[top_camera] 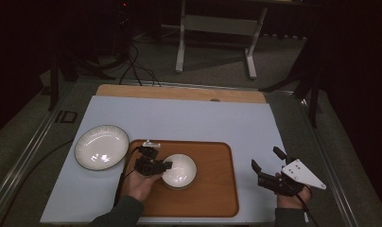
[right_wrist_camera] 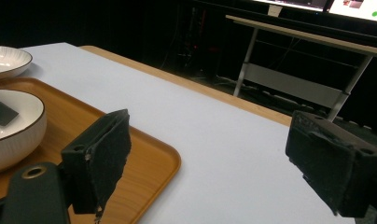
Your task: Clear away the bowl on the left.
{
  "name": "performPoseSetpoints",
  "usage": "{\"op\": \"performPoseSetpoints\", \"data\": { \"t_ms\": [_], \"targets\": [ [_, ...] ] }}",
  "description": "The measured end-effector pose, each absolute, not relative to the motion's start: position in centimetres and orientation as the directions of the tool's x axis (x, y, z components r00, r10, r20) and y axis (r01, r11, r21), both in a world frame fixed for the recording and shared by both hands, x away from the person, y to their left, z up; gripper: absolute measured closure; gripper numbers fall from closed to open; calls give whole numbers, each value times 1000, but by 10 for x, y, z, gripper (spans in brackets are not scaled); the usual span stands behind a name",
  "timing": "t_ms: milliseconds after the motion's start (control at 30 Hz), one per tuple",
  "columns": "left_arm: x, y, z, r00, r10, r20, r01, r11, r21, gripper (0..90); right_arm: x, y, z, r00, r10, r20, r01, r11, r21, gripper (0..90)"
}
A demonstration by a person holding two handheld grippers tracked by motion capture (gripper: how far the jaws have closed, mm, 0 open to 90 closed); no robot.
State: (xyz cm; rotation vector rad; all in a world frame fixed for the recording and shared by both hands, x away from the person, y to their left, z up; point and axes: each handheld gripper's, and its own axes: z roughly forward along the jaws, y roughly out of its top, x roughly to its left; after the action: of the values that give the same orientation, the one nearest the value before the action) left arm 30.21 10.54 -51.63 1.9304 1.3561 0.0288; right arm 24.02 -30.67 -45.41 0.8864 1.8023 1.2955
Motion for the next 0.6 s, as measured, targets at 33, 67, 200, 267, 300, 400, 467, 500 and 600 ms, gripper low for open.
{"op": "performPoseSetpoints", "data": {
  "t_ms": [33, 67, 200, 267, 300, 400, 467, 500, 600],
  "targets": [
    [302, 106, -516, 433, 816, -384, 794, -143, 591, 718, 240, -307, -454, -492, 854, -167, 113, 253, 961, 137],
    [302, 107, -515, 430, 816, -386, 792, -136, 595, 700, 240, -307, -454, -492, 855, -166, 113, 252, 961, 137],
    [303, 114, -510, 426, 800, -423, 780, -88, 620, 637, 240, -307, -454, -492, 854, -166, 113, 252, 961, 137],
    [303, 118, -506, 430, 794, -430, 770, -73, 634, 615, 240, -307, -454, -492, 855, -166, 113, 252, 961, 137],
    [302, 120, -504, 432, 793, -430, 763, -67, 643, 605, 240, -307, -454, -492, 855, -166, 113, 252, 961, 137],
    [301, 124, -497, 439, 797, -414, 744, -64, 665, 591, 240, -307, -454, -492, 854, -166, 113, 252, 961, 137],
    [300, 126, -491, 443, 801, -403, 730, -62, 680, 587, 240, -307, -454, -493, 854, -167, 113, 253, 961, 137],
    [299, 127, -489, 442, 804, -397, 724, -59, 687, 577, 240, -307, -454, -493, 854, -167, 112, 253, 961, 137],
    [297, 131, -481, 439, 819, -368, 703, -59, 708, 549, 240, -307, -454, -492, 854, -166, 113, 252, 961, 137]
  ]
}}
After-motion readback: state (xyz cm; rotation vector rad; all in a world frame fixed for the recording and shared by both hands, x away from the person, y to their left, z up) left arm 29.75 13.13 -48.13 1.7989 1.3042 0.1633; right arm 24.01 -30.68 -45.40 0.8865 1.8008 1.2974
